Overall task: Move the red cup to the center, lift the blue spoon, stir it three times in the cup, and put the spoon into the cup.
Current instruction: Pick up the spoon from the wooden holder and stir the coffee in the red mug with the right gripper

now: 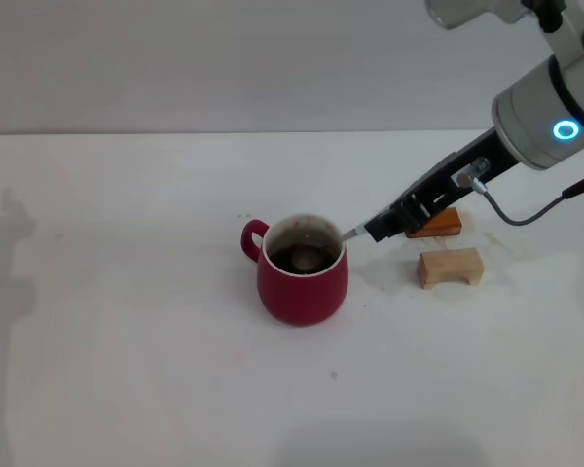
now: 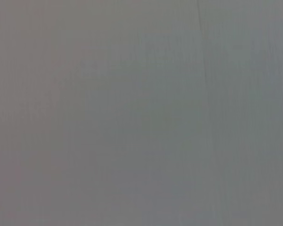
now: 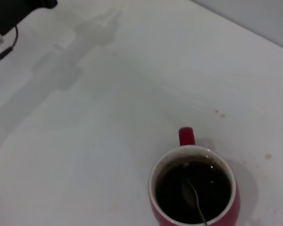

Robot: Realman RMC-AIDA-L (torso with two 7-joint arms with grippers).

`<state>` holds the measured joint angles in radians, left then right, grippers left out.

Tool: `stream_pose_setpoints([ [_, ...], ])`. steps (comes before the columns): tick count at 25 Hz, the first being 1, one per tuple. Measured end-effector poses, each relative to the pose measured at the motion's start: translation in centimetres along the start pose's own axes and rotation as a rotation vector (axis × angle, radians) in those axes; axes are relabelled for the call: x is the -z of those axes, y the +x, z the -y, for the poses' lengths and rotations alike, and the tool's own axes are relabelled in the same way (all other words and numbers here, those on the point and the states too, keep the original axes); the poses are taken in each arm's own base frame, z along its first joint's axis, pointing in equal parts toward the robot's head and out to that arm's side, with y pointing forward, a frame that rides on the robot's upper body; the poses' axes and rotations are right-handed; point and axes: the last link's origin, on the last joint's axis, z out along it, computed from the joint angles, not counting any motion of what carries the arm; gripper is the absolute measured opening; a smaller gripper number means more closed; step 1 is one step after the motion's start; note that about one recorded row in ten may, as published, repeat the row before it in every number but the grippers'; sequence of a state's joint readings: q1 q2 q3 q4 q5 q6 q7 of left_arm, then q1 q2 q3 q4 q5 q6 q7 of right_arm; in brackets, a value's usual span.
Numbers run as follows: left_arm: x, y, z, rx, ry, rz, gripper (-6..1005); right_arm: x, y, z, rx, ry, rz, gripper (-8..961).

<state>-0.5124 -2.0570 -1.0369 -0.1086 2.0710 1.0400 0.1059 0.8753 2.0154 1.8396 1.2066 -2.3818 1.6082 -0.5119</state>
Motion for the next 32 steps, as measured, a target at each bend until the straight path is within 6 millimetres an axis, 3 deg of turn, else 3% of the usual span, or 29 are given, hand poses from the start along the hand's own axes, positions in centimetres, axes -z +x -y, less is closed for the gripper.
stream_pose_setpoints([
  [10, 0.0, 0.0, 0.1, -0.001, 0.001, 0.001, 157, -1.8, -0.5, 1.0, 0.003, 0.013, -0.021, 133],
  [19, 0.0, 0.0, 0.1, 0.005, 0.008, 0.000, 157, -3.7, -2.5, 0.5, 0.051, 0.031, -0.065, 133],
  [32, 0.0, 0.1, 0.1, 0.007, 0.007, -0.002, 157, -4.2, -4.6, -0.2, 0.098, 0.067, -0.034, 133],
])
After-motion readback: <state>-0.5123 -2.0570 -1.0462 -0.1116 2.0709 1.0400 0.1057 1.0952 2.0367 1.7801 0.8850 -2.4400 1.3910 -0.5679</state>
